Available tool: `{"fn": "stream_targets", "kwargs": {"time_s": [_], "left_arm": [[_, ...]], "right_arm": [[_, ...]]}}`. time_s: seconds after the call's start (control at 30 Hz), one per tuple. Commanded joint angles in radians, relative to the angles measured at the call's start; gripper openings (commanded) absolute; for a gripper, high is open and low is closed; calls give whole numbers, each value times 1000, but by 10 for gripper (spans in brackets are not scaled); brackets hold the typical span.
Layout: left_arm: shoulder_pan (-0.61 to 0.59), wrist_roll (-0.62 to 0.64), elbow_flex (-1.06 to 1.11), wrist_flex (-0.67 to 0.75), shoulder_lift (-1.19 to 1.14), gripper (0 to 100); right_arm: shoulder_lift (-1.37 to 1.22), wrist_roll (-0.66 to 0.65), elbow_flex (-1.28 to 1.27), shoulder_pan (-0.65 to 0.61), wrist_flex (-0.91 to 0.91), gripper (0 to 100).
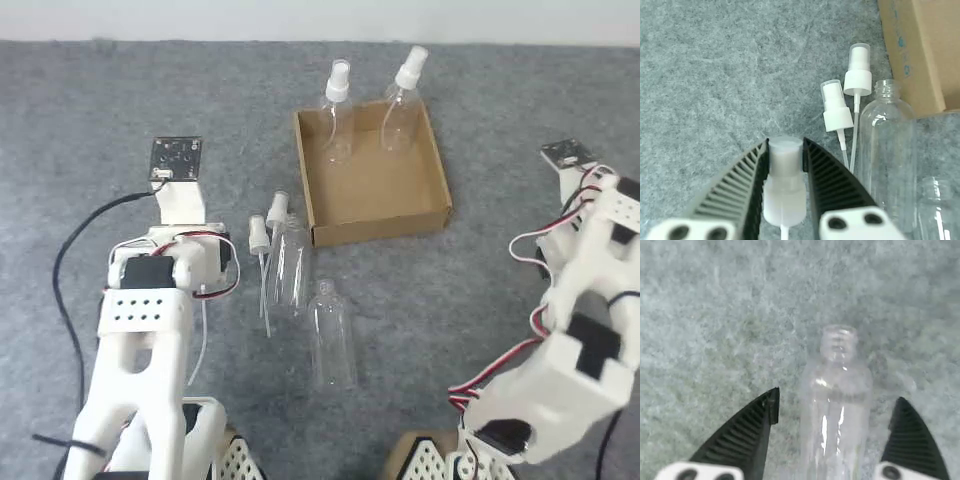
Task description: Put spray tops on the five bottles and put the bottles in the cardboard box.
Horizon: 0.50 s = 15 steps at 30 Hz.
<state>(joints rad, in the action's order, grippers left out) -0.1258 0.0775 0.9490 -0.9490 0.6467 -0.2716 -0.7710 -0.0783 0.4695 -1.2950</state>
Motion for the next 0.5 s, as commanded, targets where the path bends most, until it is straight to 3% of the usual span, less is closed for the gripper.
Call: {"fn": "stream_targets", "kwargs": {"time_s": [0.0, 0.23, 0.47], "left_arm": [[2, 5, -7, 26, 37, 12], [2, 6, -7, 26, 37, 12], [0, 5, -7, 28, 37, 12]], "right_arm": [[-42, -21, 87, 2, -5, 277], [-119, -25, 132, 12, -4, 270], [-113, -25, 133, 12, 36, 70]]}}
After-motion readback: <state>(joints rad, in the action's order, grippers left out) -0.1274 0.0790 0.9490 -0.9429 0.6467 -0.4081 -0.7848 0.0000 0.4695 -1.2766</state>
